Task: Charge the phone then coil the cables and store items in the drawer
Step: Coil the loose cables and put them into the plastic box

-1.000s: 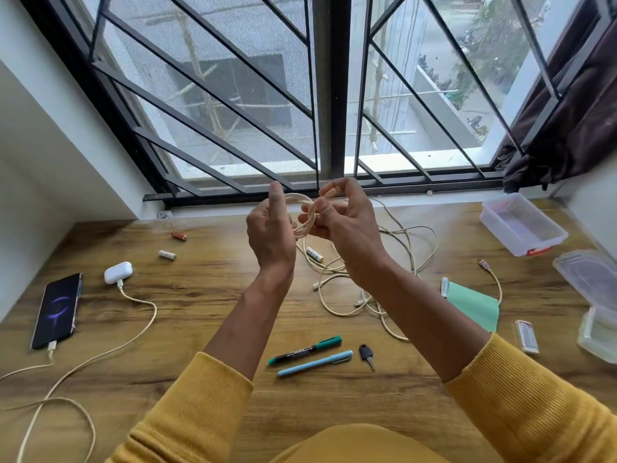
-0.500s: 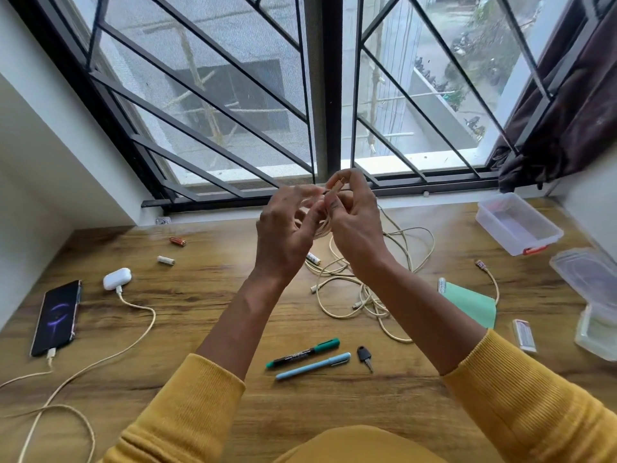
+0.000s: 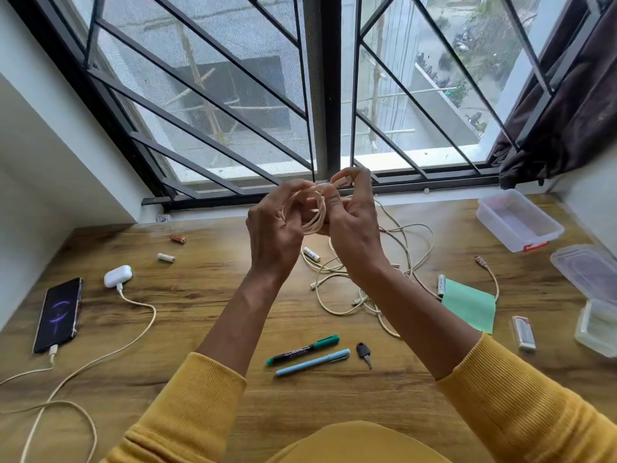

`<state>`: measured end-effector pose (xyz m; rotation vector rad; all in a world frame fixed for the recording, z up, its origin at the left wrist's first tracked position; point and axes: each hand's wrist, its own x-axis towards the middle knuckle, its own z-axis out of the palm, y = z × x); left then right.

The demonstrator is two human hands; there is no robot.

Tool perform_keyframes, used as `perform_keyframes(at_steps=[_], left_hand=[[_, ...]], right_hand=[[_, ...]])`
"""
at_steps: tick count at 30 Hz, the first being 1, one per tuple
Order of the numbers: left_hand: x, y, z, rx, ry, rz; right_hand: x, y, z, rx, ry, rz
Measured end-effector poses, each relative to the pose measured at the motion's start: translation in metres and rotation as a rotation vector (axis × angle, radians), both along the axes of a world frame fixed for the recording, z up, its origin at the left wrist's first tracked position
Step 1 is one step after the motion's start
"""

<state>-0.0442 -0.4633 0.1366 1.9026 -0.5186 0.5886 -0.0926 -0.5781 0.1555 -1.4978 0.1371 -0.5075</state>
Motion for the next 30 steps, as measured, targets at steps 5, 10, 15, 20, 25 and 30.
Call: perform_keyframes(at_steps=[5,10,15,20,25,30], left_hand=[[-0.001,-0.006,-0.003,-0.016,-0.111,0.139],[-0.004,-0.011,-0.005,-0.034,-0.174,0.200],[-0.009,-0.014,-0.008,-0.083,-0.151,0.230],[-0.010,-0.014,-0.008,-0.109,-0.107,0.226],[-0.011,-0.011,-0.006,0.003,-0.164,0.204],[-0.006,-0.003,-0.009,0.094,-0.205,0.168]], right_hand=[[0.006,0.003,-0.003,0.083,0.106,-0.045],[0.009,-0.001,0.004,0.525,0.309,0.055],[0.010,-0.004,0.010,0.630,0.419,0.109],[0.006,-0.007,0.010,0.424,0.348,0.091],[0.002,-0.010,0.006,0.063,0.284,0.032],[-0.002,-0.015,0.004,-0.055,0.220,0.108]])
